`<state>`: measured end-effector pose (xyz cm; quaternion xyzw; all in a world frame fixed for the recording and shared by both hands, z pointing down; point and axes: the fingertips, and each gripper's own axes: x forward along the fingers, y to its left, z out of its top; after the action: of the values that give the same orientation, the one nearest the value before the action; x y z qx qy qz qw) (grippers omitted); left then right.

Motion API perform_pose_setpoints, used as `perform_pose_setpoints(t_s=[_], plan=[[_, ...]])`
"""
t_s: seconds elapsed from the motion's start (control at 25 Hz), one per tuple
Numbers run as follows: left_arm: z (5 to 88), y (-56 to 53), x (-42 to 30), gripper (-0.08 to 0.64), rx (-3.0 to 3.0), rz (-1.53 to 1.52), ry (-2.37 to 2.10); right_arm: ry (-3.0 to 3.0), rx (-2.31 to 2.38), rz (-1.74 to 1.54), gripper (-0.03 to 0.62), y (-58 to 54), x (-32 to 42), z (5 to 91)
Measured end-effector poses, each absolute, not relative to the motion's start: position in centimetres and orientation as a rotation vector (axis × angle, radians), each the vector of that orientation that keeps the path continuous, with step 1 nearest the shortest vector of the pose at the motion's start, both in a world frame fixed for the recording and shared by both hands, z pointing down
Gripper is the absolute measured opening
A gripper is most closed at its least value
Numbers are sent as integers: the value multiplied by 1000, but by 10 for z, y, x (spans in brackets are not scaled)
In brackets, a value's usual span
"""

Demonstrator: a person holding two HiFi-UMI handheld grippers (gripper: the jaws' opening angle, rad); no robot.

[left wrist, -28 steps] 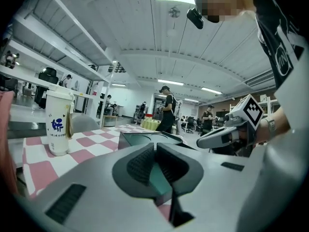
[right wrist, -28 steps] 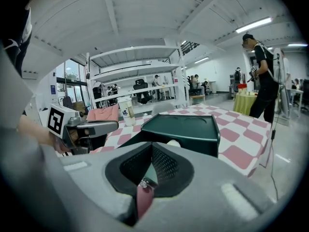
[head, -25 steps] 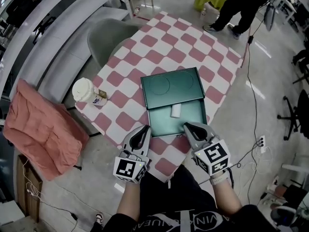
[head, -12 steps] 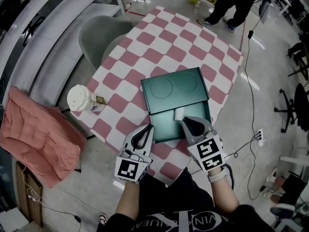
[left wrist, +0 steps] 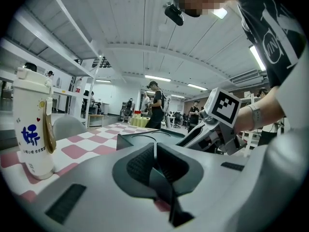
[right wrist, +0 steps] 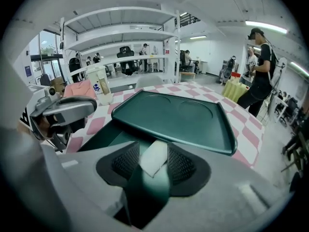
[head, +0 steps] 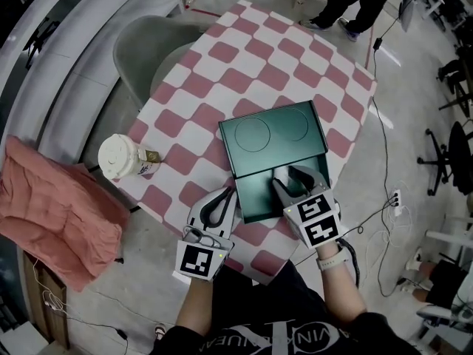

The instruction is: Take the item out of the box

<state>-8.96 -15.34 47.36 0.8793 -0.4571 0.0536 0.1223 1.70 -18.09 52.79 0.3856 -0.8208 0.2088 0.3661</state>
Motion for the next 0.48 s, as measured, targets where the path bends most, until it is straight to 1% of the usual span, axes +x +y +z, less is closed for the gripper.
perform_pose_setpoints(t_s=[0.24, 0.48], plan=[[474, -163, -95, 21, 2581, 146, -1285, -2040, 1007, 616, 176, -184, 14, 546], [477, -169, -103, 21, 2571, 130, -1251, -1992, 1040, 655, 178, -187, 13, 549]])
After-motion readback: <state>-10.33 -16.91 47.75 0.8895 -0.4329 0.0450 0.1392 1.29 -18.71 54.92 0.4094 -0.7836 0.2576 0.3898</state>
